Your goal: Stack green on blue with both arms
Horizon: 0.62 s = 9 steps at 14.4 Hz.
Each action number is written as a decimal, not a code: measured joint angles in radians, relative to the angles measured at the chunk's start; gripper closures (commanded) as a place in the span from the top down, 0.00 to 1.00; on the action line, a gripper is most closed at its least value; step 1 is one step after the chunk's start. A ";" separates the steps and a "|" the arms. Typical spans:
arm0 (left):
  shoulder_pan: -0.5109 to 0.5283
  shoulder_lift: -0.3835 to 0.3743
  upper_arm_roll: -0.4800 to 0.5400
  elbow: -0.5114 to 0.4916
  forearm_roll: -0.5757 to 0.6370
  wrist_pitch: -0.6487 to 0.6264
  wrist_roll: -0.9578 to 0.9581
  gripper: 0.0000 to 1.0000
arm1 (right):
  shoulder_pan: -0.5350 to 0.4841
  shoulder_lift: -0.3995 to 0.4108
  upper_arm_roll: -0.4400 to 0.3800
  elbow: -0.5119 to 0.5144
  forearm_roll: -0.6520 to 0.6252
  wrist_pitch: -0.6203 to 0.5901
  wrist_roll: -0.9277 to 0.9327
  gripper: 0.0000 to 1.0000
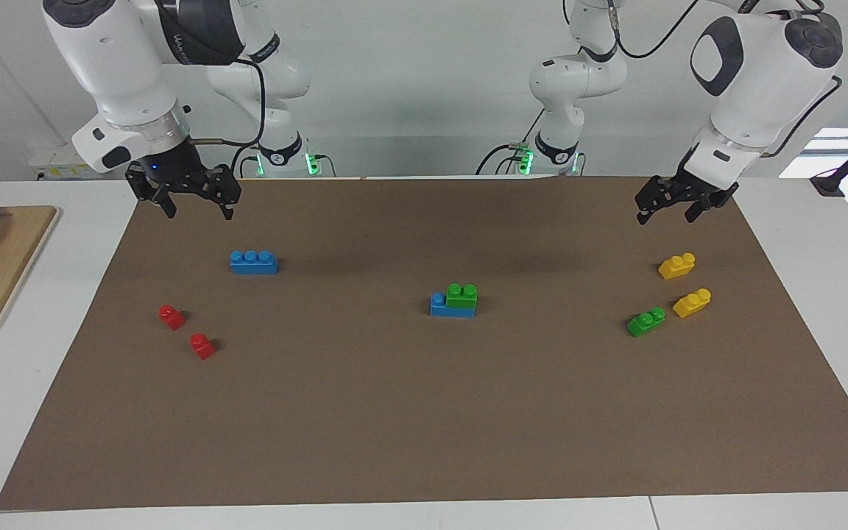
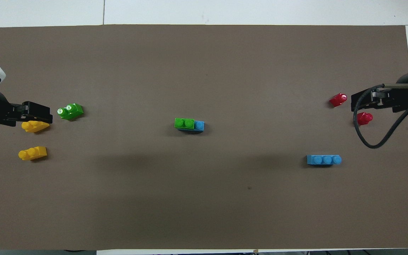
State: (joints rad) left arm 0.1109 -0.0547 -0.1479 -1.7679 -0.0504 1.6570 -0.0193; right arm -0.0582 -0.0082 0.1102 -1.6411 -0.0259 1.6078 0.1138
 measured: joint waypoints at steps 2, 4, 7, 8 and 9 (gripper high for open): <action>0.000 -0.017 0.000 -0.005 0.000 -0.026 0.000 1.00 | 0.000 -0.006 0.000 -0.006 0.000 -0.018 0.000 1.00; 0.000 -0.033 0.000 -0.024 0.000 -0.032 0.000 1.00 | 0.000 -0.011 0.000 -0.010 0.000 -0.027 0.000 1.00; 0.000 -0.057 0.000 -0.058 0.000 -0.007 0.000 1.00 | 0.000 -0.014 0.000 -0.010 0.000 -0.028 0.000 1.00; 0.000 -0.059 0.001 -0.060 0.000 0.009 0.000 1.00 | 0.000 -0.014 0.000 -0.010 0.000 -0.028 0.000 1.00; 0.000 -0.059 0.001 -0.060 0.000 0.020 0.000 1.00 | 0.000 -0.014 0.000 -0.010 0.000 -0.028 0.000 1.00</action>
State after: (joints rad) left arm 0.1110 -0.1136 -0.1472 -1.8283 -0.0499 1.6768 -0.0193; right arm -0.0582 -0.0220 0.1102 -1.6511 -0.0259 1.5802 0.1138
